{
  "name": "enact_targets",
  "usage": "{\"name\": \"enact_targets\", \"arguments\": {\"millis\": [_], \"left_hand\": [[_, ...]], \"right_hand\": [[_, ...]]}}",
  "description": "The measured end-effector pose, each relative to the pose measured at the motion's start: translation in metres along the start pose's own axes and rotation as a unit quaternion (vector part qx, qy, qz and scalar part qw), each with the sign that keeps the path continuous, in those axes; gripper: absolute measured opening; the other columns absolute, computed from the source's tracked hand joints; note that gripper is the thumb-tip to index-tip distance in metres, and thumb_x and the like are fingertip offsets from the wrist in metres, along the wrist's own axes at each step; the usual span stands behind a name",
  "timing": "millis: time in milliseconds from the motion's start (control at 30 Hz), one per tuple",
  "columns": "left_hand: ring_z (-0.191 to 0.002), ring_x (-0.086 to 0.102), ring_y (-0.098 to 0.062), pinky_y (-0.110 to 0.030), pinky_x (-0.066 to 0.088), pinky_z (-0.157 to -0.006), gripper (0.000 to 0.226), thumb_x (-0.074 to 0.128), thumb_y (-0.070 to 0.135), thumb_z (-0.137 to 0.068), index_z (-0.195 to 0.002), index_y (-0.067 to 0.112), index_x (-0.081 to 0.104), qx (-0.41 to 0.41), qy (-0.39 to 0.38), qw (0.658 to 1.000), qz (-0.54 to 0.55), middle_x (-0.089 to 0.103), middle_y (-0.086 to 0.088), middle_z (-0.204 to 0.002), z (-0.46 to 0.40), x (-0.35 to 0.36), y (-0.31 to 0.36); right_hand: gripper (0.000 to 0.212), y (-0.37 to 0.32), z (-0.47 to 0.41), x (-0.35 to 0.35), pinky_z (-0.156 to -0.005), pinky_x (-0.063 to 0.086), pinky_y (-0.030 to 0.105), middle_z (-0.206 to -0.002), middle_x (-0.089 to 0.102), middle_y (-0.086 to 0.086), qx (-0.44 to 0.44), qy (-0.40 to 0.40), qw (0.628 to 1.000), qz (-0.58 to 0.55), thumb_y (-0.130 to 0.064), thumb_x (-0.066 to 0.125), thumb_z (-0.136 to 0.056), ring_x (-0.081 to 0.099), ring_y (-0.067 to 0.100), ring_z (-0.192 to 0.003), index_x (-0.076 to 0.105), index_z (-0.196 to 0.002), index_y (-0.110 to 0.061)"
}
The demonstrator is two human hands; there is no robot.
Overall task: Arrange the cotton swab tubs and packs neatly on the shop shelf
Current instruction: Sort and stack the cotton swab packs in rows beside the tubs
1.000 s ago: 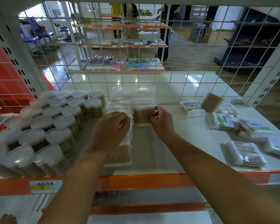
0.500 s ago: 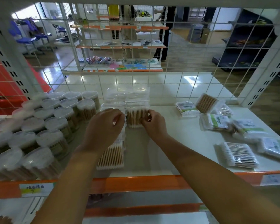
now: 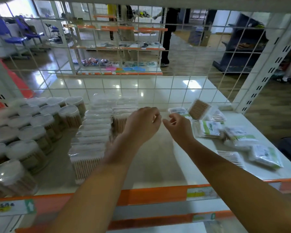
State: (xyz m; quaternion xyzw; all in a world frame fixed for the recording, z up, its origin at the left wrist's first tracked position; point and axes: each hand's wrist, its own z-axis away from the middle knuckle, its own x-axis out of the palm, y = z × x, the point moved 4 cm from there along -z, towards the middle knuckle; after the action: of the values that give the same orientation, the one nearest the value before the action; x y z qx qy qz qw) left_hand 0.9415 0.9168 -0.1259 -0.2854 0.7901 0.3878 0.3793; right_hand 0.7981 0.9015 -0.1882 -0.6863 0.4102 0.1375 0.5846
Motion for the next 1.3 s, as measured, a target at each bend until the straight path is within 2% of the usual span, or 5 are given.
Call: {"name": "enact_targets", "arguments": {"millis": [333, 633, 833, 1167, 1300], "left_hand": [[-0.114, 0.048, -0.022, -0.031, 0.043, -0.087, 0.05, 0.051, 0.002, -0.086, -0.134, 0.016, 0.04, 0.045, -0.145, 0.98, -0.126, 0.051, -0.005, -0.123, -0.06, 0.078, 0.011], [-0.131, 0.036, -0.021, -0.037, 0.041, -0.102, 0.06, 0.052, 0.003, -0.087, -0.141, 0.012, 0.031, 0.105, -0.18, 0.968, -0.137, 0.042, -0.007, -0.14, -0.079, 0.115, 0.02], [-0.113, 0.053, -0.022, -0.032, 0.047, -0.092, 0.052, 0.048, 0.007, -0.091, -0.14, 0.016, 0.037, 0.098, -0.193, 0.964, -0.157, 0.051, -0.007, -0.132, -0.084, 0.131, 0.017], [-0.122, 0.035, -0.026, -0.038, 0.039, -0.098, 0.055, 0.047, 0.018, -0.092, -0.144, 0.02, 0.031, 0.137, -0.251, 0.929, -0.233, 0.036, -0.009, -0.134, -0.096, 0.137, 0.019], [-0.136, 0.029, -0.023, -0.038, 0.033, -0.108, 0.056, 0.046, 0.011, -0.091, -0.145, 0.016, 0.03, 0.143, -0.284, 0.925, -0.21, 0.028, -0.004, -0.151, -0.103, 0.139, 0.024]], "right_hand": [[0.028, 0.021, 0.009, -0.05, -0.07, 0.038, 0.024, -0.093, 0.068, 0.011, -0.018, 0.009, 1.0, 0.016, -0.02, 0.06, -0.088, 0.057, 0.016, -0.078, 0.065, -0.111, -0.005], [0.018, 0.035, 0.02, -0.07, -0.058, 0.035, 0.009, -0.08, 0.069, 0.008, -0.041, 0.03, 0.998, 0.036, -0.013, 0.063, -0.084, 0.061, 0.017, -0.073, 0.069, -0.099, -0.006], [0.014, 0.037, 0.026, -0.068, -0.068, 0.039, 0.022, -0.083, 0.064, 0.002, -0.071, 0.019, 0.995, 0.068, -0.009, 0.062, -0.085, 0.057, 0.014, -0.072, 0.068, -0.095, -0.004], [0.018, 0.041, 0.022, -0.069, -0.07, 0.036, 0.021, -0.093, 0.066, 0.007, -0.066, -0.001, 0.995, 0.072, -0.011, 0.059, -0.087, 0.053, 0.013, -0.075, 0.067, -0.101, -0.006], [0.022, 0.044, 0.026, -0.071, -0.068, 0.031, 0.015, -0.098, 0.065, 0.004, -0.055, -0.014, 0.995, 0.079, -0.014, 0.057, -0.089, 0.052, 0.008, -0.078, 0.065, -0.108, -0.008]]}}
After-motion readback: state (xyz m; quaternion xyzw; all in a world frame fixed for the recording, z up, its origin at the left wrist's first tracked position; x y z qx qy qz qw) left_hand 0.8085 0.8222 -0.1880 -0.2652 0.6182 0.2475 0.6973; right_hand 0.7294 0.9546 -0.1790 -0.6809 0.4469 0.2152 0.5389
